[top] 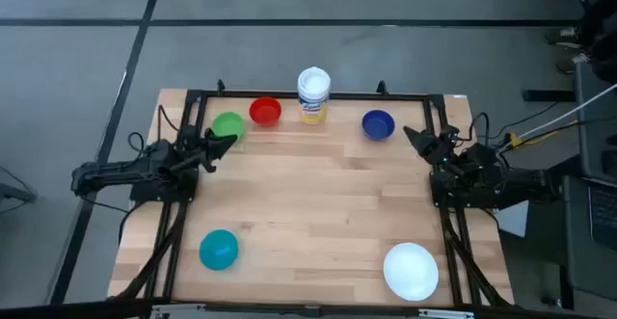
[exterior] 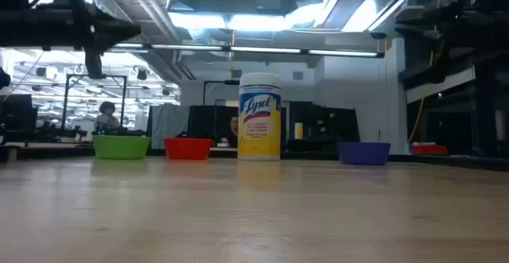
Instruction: Nest bowls inside each other
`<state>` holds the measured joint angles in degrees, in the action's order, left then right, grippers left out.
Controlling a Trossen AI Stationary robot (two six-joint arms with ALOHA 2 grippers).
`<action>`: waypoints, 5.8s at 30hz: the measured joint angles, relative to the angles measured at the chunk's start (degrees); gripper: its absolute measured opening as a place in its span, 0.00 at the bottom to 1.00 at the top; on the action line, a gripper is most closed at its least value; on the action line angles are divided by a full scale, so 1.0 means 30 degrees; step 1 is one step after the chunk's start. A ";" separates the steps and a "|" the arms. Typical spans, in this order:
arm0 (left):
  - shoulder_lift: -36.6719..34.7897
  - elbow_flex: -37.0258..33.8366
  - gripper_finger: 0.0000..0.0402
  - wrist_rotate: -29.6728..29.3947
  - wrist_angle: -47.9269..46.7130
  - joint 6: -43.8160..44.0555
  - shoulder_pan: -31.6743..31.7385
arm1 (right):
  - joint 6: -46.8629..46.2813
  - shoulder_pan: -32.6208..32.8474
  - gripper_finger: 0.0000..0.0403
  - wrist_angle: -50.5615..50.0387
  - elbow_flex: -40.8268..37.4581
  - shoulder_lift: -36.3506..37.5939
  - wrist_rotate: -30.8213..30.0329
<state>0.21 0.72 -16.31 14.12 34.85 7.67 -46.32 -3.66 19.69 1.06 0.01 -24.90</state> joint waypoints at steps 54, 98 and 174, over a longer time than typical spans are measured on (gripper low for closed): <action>1.8746 1.9115 0.04 0.2435 -1.5766 -0.7167 0.6021 | 0.8924 -1.1997 0.38 -1.0887 1.0938 -2.1289 1.5992; 1.8731 1.8947 0.04 0.3478 -1.6284 -0.7537 0.6410 | 1.2633 -1.1834 0.41 -2.2087 2.1070 -3.0569 1.4109; 1.8731 1.8918 0.04 0.5694 -1.8082 -0.9137 0.8127 | 1.0845 -1.1985 0.41 -2.3909 2.3616 -3.4264 1.1718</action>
<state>56.40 57.47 0.78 -40.13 7.44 32.05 -13.78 -39.62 -52.04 71.91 -102.78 10.25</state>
